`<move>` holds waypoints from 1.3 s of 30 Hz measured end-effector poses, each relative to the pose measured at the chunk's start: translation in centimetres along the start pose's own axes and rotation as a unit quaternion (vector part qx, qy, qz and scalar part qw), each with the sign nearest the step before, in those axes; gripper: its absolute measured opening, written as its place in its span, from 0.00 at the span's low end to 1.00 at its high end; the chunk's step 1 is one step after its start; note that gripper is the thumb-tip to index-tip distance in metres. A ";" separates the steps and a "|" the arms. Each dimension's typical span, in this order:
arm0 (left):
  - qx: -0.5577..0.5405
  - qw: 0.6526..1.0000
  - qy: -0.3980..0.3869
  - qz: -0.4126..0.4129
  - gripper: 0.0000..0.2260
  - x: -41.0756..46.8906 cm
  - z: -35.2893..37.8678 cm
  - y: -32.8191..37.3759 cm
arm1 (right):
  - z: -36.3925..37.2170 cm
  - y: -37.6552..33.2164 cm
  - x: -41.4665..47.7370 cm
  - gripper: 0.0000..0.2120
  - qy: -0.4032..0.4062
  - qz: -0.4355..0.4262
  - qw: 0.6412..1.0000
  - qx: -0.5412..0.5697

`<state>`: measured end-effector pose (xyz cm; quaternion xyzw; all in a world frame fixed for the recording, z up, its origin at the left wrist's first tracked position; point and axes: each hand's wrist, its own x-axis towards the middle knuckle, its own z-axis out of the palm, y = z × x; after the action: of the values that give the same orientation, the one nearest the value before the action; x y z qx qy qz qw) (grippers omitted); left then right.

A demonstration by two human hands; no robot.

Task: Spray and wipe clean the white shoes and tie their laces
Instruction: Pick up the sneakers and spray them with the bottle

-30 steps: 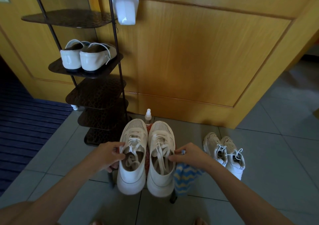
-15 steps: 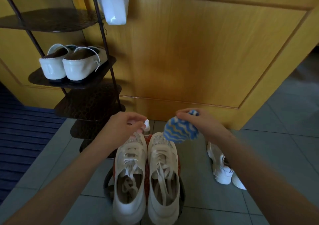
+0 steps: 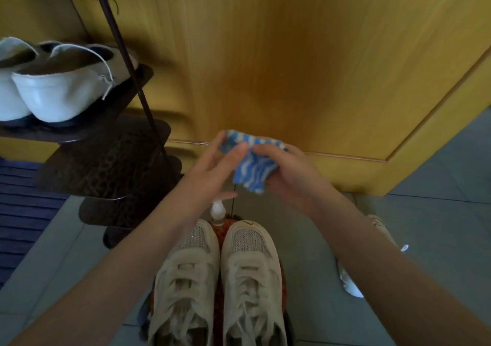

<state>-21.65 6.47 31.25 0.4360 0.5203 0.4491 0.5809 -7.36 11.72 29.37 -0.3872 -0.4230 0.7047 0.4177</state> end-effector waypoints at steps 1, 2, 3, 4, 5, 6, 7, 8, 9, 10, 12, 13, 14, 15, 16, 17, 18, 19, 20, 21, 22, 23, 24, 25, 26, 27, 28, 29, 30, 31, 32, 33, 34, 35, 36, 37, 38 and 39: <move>-0.027 1.000 0.010 0.005 0.25 0.6 0.1 0.1 | 0.9 0.4 0.4 0.14 -0.036 0.008 0.999 0.003; -0.042 0.998 0.038 0.015 0.22 1.3 0.0 0.0 | 1.6 0.5 0.8 0.15 -0.067 0.017 0.998 0.003; -0.041 0.996 0.078 0.028 0.18 1.8 -0.3 -0.2 | 2.0 0.6 1.2 0.18 -0.088 0.028 0.996 0.010; -0.025 0.992 0.116 0.042 0.15 2.3 -0.8 -0.5 | 2.2 0.5 1.5 0.20 -0.101 0.036 0.994 0.018; -0.006 0.988 0.140 0.057 0.13 2.7 -1.4 -0.9 | 2.0 0.4 1.9 0.22 -0.109 0.029 0.994 0.017; 0.006 0.985 0.155 0.073 0.11 3.0 -1.9 -1.3 | 1.5 0.3 2.2 0.21 -0.102 0.002 0.995 -0.016; 0.009 0.982 0.170 0.086 0.09 3.3 -2.6 -1.5 | 0.8 0.4 2.5 0.19 -0.080 -0.037 0.992 -0.088; 0.002 0.978 0.186 0.096 0.07 3.5 -3.2 -1.6 | -0.1 0.6 2.7 0.16 -0.057 -0.070 0.980 -0.177; -0.009 0.975 0.197 0.102 0.05 3.8 -3.9 -1.6 | -1.1 1.0 2.8 0.16 -0.046 -0.079 0.962 -0.256; -0.020 0.974 0.200 0.101 0.04 4.1 -4.5 -1.4 | -1.9 1.7 2.6 0.18 -0.063 -0.066 0.949 -0.303; -0.034 0.976 0.193 0.092 0.05 4.6 -5.5 -1.2 | -3.1 4.2 2.3 0.26 -0.144 -0.017 0.921 -0.361; -0.036 0.977 0.190 0.091 0.05 4.7 -5.8 -1.3 | -3.2 5.6 2.2 0.27 -0.174 -0.002 0.905 -0.388; -0.035 0.978 0.188 0.089 0.05 4.8 -5.9 -1.4 | -3.0 6.9 2.2 0.27 -0.192 0.006 0.896 -0.400; -0.035 0.978 0.185 0.086 0.06 4.9 -5.9 -1.6 | -2.7 7.8 2.3 0.25 -0.198 0.008 0.896 -0.398; -0.034 0.980 0.181 0.081 0.06 4.9 -5.9 -1.9 | -2.4 8.5 2.6 0.23 -0.199 0.008 0.897 -0.396; -0.031 0.981 0.177 0.075 0.05 4.8 -5.9 -2.2 | -2.1 9.0 2.9 0.21 -0.198 0.003 0.896 -0.397; -0.027 0.982 0.174 0.067 0.05 4.9 -5.8 -2.5 | -1.9 9.3 3.2 0.18 -0.195 -0.006 0.895 -0.402; -0.024 0.983 0.171 0.059 0.05 4.8 -5.8 -2.7 | -1.8 9.6 3.5 0.16 -0.188 -0.016 0.898 -0.398; -0.023 0.984 0.168 0.049 0.05 4.8 -5.8 -2.9 | -1.8 9.8 3.6 0.13 -0.177 -0.027 0.907 -0.382; -0.020 0.985 0.165 0.042 0.05 4.8 -5.9 -3.0 | -1.8 9.9 3.6 0.11 -0.166 -0.037 0.921 -0.350; -0.016 0.986 0.162 0.038 0.05 4.8 -5.9 -3.1 | -1.9 9.8 3.5 0.10 -0.157 -0.046 0.940 -0.300; -0.013 0.987 0.159 0.036 0.05 4.8 -5.8 -3.2 | -1.9 9.5 3.4 0.09 -0.147 -0.051 0.960 -0.235; -0.011 0.987 0.157 0.037 0.06 4.8 -5.8 -3.3 | -2.0 9.1 3.2 0.10 -0.134 -0.048 0.977 -0.160; -0.012 0.987 0.156 0.039 0.06 4.8 -5.7 -3.3 | -2.1 8.5 3.1 0.11 -0.121 -0.028 0.988 -0.086; -0.012 0.987 0.154 0.038 0.06 4.7 -5.6 -3.3 | -2.2 7.9 3.0 0.13 -0.116 0.005 0.993 -0.015; -0.012 0.988 0.152 0.034 0.06 4.7 -5.5 -3.3 | -2.4 7.4 2.9 0.15 -0.126 0.033 0.990 0.046; -0.009 0.988 0.150 0.027 0.06 4.6 -5.4 -3.3 | -2.7 7.0 2.7 0.16 -0.141 0.045 0.985 0.089; -0.004 0.989 0.147 0.019 0.05 4.6 -5.3 -3.4 | -2.9 6.6 2.6 0.16 -0.154 0.049 0.980 0.113; 0.002 0.989 0.144 0.012 0.05 4.5 -5.3 -3.4 | -3.0 6.3 2.3 0.17 -0.159 0.051 0.978 0.125; 0.008 0.990 0.141 0.007 0.05 4.4 -5.2 -3.5 | -3.3 6.1 2.1 0.18 -0.160 0.051 0.977 0.130; 0.014 0.990 0.137 0.003 0.04 4.4 -5.1 -3.6 | -3.5 6.0 2.0 0.18 -0.159 0.050 0.977 0.136; 0.017 0.991 0.133 -0.002 0.04 4.2 -5.0 -3.6 | -3.7 5.9 1.8 0.18 -0.160 0.049 0.975 0.146; 0.018 0.992 0.128 -0.007 0.04 4.2 -4.9 -3.7 | -3.8 5.8 1.6 0.17 -0.165 0.046 0.973 0.157; 0.016 0.992 0.124 -0.011 0.04 4.1 -4.8 -3.8 | -3.9 5.6 1.4 0.17 -0.170 0.044 0.971 0.165; 0.013 0.993 0.120 -0.013 0.05 4.0 -4.7 -3.8 | -4.0 5.5 1.3 0.17 -0.173 0.044 0.970 0.165; 0.009 0.993 0.117 -0.015 0.05 4.0 -4.6 -3.9 | -4.1 5.5 1.2 0.17 -0.176 0.045 0.970 0.163; 0.006 0.993 0.114 -0.016 0.05 3.9 -4.5 -3.9 | -4.2 5.5 1.0 0.17 -0.179 0.044 0.970 0.160; 0.006 0.993 0.112 -0.019 0.05 3.9 -4.4 -3.9 | -4.2 5.5 0.8 0.17 -0.184 0.044 0.969 0.161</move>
<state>-25.61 9.56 26.30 0.3762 0.5929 0.4815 0.5246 -5.33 11.99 22.71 -0.1967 -0.3560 0.8402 0.3587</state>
